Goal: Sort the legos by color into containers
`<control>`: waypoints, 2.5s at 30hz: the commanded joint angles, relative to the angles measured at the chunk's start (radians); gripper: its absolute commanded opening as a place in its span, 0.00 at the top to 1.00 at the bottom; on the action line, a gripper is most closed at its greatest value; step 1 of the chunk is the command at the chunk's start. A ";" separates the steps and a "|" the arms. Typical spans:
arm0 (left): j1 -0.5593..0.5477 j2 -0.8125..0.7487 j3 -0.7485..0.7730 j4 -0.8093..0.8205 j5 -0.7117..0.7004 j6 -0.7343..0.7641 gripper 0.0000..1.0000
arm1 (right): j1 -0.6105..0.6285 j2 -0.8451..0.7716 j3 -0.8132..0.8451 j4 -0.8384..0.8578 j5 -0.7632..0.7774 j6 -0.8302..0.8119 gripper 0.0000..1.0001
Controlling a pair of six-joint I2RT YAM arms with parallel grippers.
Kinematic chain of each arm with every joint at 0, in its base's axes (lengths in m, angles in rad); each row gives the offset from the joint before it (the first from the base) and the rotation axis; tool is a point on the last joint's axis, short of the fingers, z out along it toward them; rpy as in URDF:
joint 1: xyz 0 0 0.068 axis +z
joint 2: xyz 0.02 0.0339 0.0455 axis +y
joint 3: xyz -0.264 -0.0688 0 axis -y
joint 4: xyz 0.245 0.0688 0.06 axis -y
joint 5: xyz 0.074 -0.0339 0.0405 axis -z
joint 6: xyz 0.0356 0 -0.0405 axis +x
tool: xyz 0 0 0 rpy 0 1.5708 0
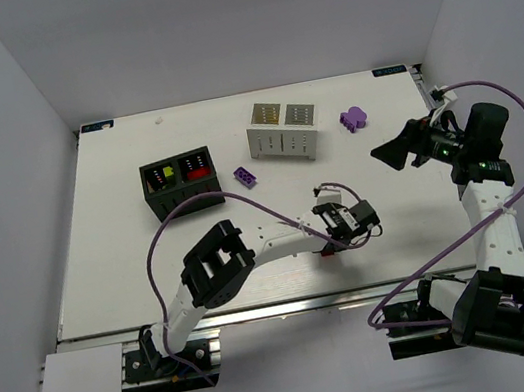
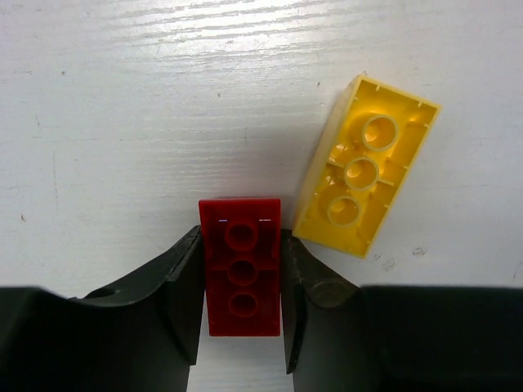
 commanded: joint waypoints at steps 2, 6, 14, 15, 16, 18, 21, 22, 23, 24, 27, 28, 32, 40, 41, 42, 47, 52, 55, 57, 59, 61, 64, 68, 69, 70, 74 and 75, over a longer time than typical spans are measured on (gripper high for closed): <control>0.007 -0.050 -0.074 0.011 0.008 -0.004 0.61 | -0.008 0.004 -0.004 0.032 -0.028 0.005 0.11; 0.007 -0.099 -0.108 0.006 -0.004 0.008 0.85 | -0.011 0.006 -0.006 0.032 -0.031 0.000 0.11; 0.045 -0.360 -0.240 0.052 0.021 0.233 1.00 | -0.009 0.006 -0.010 0.029 -0.136 -0.075 0.44; 0.068 -0.433 -0.260 0.058 0.015 0.247 1.00 | -0.009 0.003 -0.010 0.028 -0.144 -0.084 0.53; 0.082 -0.469 -0.275 0.057 0.002 0.259 1.00 | -0.009 0.000 -0.010 0.029 -0.153 -0.090 0.61; 0.108 -0.536 -0.306 0.057 -0.016 0.302 1.00 | -0.009 -0.003 -0.013 0.028 -0.164 -0.094 0.84; 0.163 -0.627 -0.296 0.034 -0.059 0.362 1.00 | -0.011 0.004 -0.016 0.026 -0.195 -0.094 0.95; 0.198 -0.652 -0.288 0.022 -0.070 0.385 1.00 | -0.008 0.006 -0.016 0.023 -0.204 -0.094 0.95; 0.218 -0.659 -0.280 0.014 -0.083 0.400 1.00 | -0.008 0.010 -0.016 0.025 -0.204 -0.094 0.95; 0.240 -0.666 -0.268 0.009 -0.088 0.414 1.00 | -0.009 0.009 -0.016 0.023 -0.204 -0.122 0.94; 0.338 -0.673 -0.254 0.015 -0.099 0.474 1.00 | -0.009 0.013 -0.021 0.023 -0.199 -0.126 0.94; 0.390 -0.670 -0.251 0.022 -0.100 0.503 1.00 | -0.008 0.017 -0.022 0.025 -0.198 -0.126 0.93; 0.523 -0.656 -0.237 0.061 -0.090 0.565 1.00 | -0.009 0.027 -0.022 0.020 -0.199 -0.130 0.92; 0.694 -0.574 -0.202 0.132 -0.005 0.617 1.00 | -0.005 0.046 -0.026 0.015 -0.210 -0.140 0.88; 0.703 -0.560 -0.188 0.132 -0.007 0.620 1.00 | -0.005 0.049 -0.024 0.012 -0.212 -0.146 0.87; 0.723 -0.534 -0.182 0.137 -0.004 0.621 1.00 | -0.006 0.050 -0.021 0.006 -0.215 -0.150 0.86; 0.772 -0.476 -0.156 0.157 -0.007 0.641 0.93 | -0.006 0.053 -0.024 0.005 -0.218 -0.163 0.82; 0.812 -0.452 -0.150 0.173 0.019 0.655 0.75 | -0.004 0.067 -0.024 0.000 -0.221 -0.170 0.79; 0.835 -0.452 -0.159 0.193 0.048 0.666 0.64 | -0.003 0.075 -0.024 -0.001 -0.225 -0.175 0.76; 0.835 -0.449 -0.157 0.193 0.070 0.671 0.58 | -0.005 0.076 -0.024 -0.004 -0.228 -0.180 0.74; 0.844 -0.446 -0.154 0.192 0.087 0.674 0.49 | -0.004 0.076 -0.024 -0.008 -0.235 -0.187 0.66; 0.844 -0.449 -0.157 0.196 0.099 0.683 0.36 | -0.001 0.076 -0.022 -0.015 -0.245 -0.204 0.53; 0.844 -0.468 -0.162 0.203 0.125 0.687 0.27 | -0.001 0.078 -0.021 -0.037 -0.299 -0.235 0.44; 0.844 -0.481 -0.144 0.204 0.145 0.694 0.25 | 0.002 0.089 -0.012 -0.133 -0.406 -0.378 0.36; 0.844 -0.495 -0.136 0.198 0.150 0.694 0.25 | 0.002 0.092 -0.004 -0.161 -0.454 -0.423 0.35; 0.844 -0.507 -0.130 0.197 0.165 0.694 0.26 | 0.003 0.096 0.002 -0.203 -0.466 -0.475 0.35; 0.824 -0.642 -0.213 0.285 0.327 0.707 0.46 | 0.038 0.124 0.045 -0.510 -0.463 -0.901 0.36; 0.824 -0.688 -0.260 0.326 0.400 0.732 0.60 | 0.046 0.138 0.054 -0.537 -0.433 -0.940 0.36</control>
